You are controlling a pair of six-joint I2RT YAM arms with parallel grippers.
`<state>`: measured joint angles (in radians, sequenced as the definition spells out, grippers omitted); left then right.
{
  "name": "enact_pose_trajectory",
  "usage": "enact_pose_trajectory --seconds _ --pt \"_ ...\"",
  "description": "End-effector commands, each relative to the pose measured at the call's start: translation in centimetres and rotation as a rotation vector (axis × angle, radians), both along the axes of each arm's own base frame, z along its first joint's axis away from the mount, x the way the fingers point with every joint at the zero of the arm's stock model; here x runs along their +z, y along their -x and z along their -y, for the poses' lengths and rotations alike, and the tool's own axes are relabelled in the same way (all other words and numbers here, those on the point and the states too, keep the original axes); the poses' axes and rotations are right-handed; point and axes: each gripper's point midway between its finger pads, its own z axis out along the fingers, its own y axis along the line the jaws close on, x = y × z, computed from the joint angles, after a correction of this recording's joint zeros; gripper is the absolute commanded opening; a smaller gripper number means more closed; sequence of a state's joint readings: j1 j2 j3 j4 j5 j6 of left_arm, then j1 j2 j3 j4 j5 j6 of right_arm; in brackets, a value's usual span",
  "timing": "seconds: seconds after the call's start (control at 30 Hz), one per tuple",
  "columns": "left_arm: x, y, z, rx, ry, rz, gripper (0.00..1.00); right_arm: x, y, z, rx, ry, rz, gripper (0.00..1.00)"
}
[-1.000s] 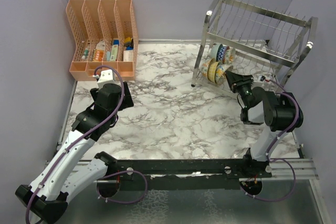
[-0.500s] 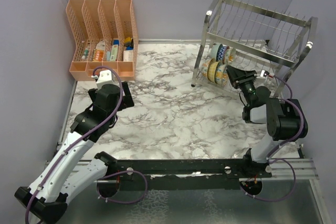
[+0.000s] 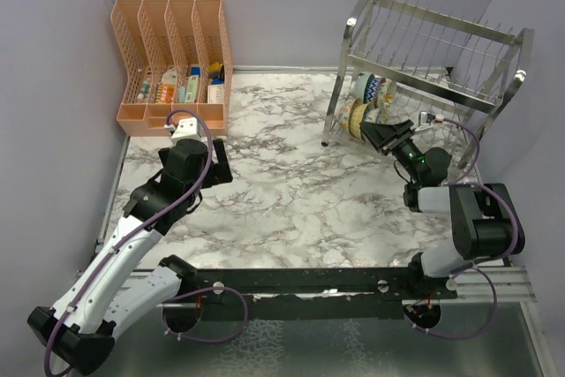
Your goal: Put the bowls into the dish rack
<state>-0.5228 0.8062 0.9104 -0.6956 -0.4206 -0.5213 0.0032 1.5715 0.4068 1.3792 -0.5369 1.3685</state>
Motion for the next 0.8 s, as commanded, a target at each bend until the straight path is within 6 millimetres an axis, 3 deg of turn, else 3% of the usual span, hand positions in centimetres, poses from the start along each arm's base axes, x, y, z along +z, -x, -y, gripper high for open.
enact_pose_trajectory --seconds 0.0,0.37,0.57,0.77 --pt "1.2 -0.2 2.0 -0.087 0.063 0.012 0.99 -0.6 3.6 -3.3 0.171 0.169 0.033 0.4" --pt "0.5 -0.3 2.9 -0.131 0.076 -0.011 0.99 -2.8 7.9 -4.7 0.287 0.483 -0.042 0.45" --pt "-1.2 -0.5 2.9 -0.136 0.047 -0.039 0.99 -6.2 9.5 -5.4 0.357 0.58 -0.091 0.44" --pt "-3.1 -0.5 3.6 -0.16 0.051 -0.073 0.99 -8.9 11.8 -9.7 0.445 0.751 -0.088 0.45"
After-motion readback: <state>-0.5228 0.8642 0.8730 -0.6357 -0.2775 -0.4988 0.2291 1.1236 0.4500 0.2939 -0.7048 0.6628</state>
